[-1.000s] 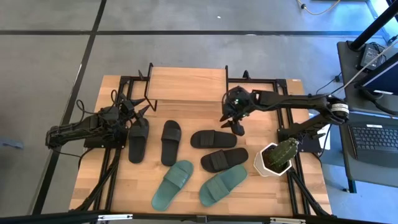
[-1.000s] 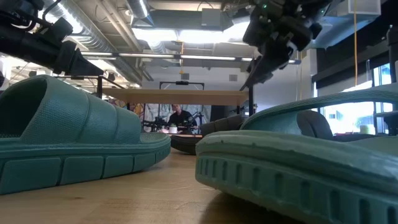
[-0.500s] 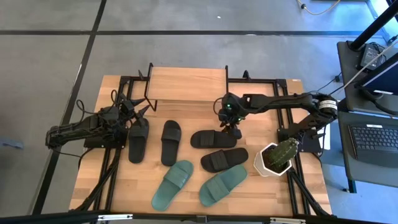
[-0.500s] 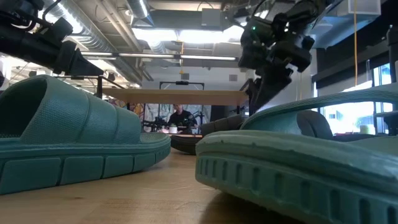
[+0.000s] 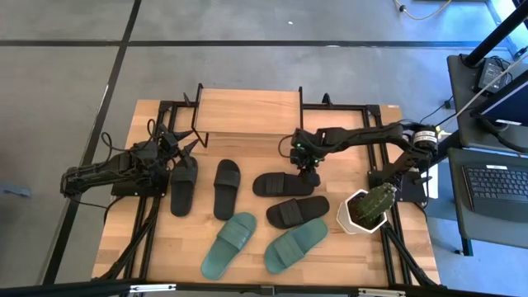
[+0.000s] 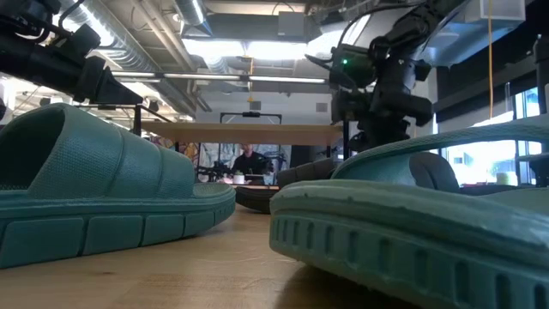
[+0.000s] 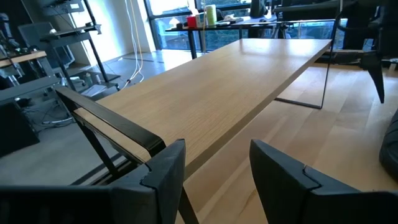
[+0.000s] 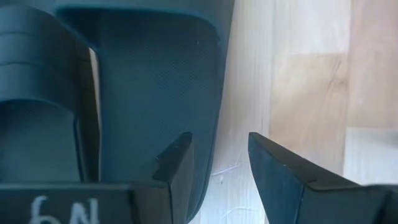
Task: Pick and place slides into the shelf
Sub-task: Put the black slide on the shelf
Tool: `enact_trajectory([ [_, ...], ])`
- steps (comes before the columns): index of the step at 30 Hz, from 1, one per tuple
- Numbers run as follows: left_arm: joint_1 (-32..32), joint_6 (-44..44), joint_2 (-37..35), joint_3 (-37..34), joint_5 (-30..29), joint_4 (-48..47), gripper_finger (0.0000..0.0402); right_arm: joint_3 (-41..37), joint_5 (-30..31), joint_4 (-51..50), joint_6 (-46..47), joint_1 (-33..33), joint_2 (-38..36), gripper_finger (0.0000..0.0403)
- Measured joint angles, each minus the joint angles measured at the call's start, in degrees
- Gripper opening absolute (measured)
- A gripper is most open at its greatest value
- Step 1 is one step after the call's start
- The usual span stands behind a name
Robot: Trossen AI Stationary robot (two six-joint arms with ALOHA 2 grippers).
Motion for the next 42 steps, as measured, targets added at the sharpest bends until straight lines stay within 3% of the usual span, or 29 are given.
enact_trajectory([
  [17, 0.0, 0.0, 0.0, 0.0, 0.0, 0.0, 0.0172, 0.0, -0.3, -1.8, 0.3, 0.1, 3.7, 0.0154],
  [25, 0.0, 0.0, 0.0, 0.0, 0.0, 0.0, 0.0172, 0.0, -7.5, -4.7, 3.3, 0.1, 3.7, 0.0154],
  [42, 0.0, 0.0, 0.0, 0.0, 0.0, 0.0, 0.0172, -3.6, -8.1, -0.1, 6.4, 0.1, 3.7, 0.0144],
])
